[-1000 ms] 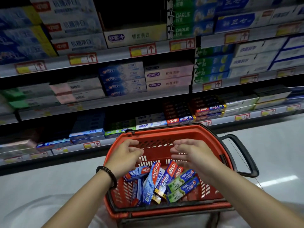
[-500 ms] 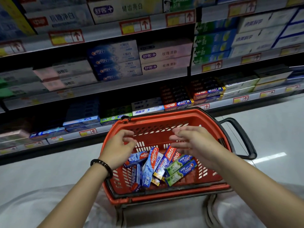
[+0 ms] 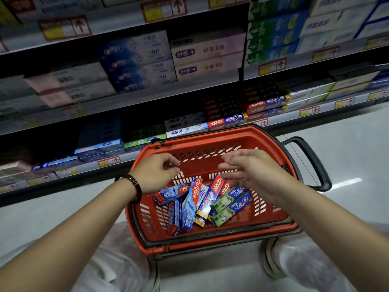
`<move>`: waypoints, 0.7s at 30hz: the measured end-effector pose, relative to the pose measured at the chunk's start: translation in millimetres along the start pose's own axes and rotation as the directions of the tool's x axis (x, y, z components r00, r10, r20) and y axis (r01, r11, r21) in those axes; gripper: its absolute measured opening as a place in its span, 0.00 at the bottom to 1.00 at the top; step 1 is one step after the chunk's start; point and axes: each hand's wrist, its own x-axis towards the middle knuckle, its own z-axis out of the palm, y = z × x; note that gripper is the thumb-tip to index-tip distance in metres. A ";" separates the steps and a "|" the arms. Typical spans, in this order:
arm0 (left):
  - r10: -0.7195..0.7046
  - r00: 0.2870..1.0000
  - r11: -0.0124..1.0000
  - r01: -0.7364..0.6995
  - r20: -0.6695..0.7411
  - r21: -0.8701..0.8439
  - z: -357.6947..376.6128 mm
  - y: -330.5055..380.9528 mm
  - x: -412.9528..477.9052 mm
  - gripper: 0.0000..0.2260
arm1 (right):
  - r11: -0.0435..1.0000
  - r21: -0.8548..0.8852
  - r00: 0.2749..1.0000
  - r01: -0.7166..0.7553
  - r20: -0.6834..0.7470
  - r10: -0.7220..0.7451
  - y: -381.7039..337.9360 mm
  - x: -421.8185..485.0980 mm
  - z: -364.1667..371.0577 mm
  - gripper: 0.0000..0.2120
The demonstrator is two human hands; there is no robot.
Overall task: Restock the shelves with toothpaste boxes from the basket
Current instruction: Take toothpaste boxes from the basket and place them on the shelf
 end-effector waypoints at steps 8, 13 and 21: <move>-0.059 0.980 0.962 0.005 0.190 0.273 39.4 -39.2 51.8 0.07 | 0.987 -0.139 0.996 0.080 -0.032 -0.085 -3.1 6.4 2.3 0.05; -0.106 0.978 0.950 0.047 0.180 0.308 64.2 -61.7 66.0 0.12 | 0.991 -0.122 0.999 0.047 -0.020 -0.050 0.7 9.1 3.8 0.05; -0.248 0.938 0.687 -0.006 0.243 0.726 76.6 -81.6 57.2 0.12 | 0.985 -0.149 0.995 0.084 -0.033 -0.090 -10.0 11.9 0.2 0.05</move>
